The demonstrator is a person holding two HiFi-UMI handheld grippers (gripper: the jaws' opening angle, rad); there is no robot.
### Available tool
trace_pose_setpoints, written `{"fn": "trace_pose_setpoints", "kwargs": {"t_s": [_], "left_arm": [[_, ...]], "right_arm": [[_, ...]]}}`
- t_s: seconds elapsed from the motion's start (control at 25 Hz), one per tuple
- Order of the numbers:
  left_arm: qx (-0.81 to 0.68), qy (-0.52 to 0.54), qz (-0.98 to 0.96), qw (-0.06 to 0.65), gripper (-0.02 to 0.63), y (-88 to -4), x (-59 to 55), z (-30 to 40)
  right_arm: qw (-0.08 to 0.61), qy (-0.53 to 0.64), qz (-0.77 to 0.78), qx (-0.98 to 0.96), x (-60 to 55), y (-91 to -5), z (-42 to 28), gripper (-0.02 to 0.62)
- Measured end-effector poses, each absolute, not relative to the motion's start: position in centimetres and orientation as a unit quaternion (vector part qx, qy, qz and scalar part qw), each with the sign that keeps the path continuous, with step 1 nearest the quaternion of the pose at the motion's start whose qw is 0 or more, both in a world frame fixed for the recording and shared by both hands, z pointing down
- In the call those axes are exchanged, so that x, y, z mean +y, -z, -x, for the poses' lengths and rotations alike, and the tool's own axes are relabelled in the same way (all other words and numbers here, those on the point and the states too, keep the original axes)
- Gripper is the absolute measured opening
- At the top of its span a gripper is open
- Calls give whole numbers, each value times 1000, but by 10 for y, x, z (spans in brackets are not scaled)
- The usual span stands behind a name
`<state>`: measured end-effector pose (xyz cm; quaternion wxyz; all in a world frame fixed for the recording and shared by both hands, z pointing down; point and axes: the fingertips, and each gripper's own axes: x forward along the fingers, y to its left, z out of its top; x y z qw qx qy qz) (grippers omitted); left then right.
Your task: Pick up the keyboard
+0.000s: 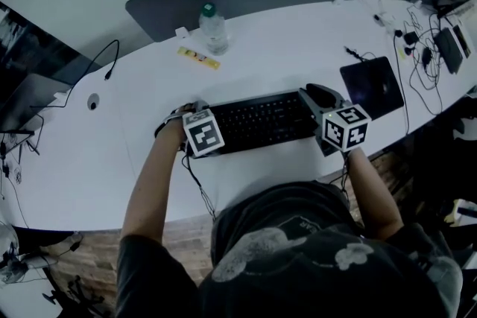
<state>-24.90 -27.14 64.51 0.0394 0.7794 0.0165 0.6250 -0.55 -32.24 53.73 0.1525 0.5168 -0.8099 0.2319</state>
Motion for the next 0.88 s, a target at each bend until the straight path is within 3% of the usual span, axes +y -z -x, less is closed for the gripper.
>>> {"fn": "trace_pose_setpoints", "kwargs": {"t_s": [0.56, 0.72, 0.88], "left_arm": [[17, -700, -712, 52, 591, -652, -259, 258], [-11, -696, -718, 24, 591, -647, -261, 256], [-38, -694, -719, 0, 592, -644, -261, 255]], "right_arm": [[191, -247, -447, -839, -347, -551, 15, 129], [229, -276, -341, -869, -359, -551, 28, 153], [300, -310, -147, -890, -352, -559, 53, 231]]}}
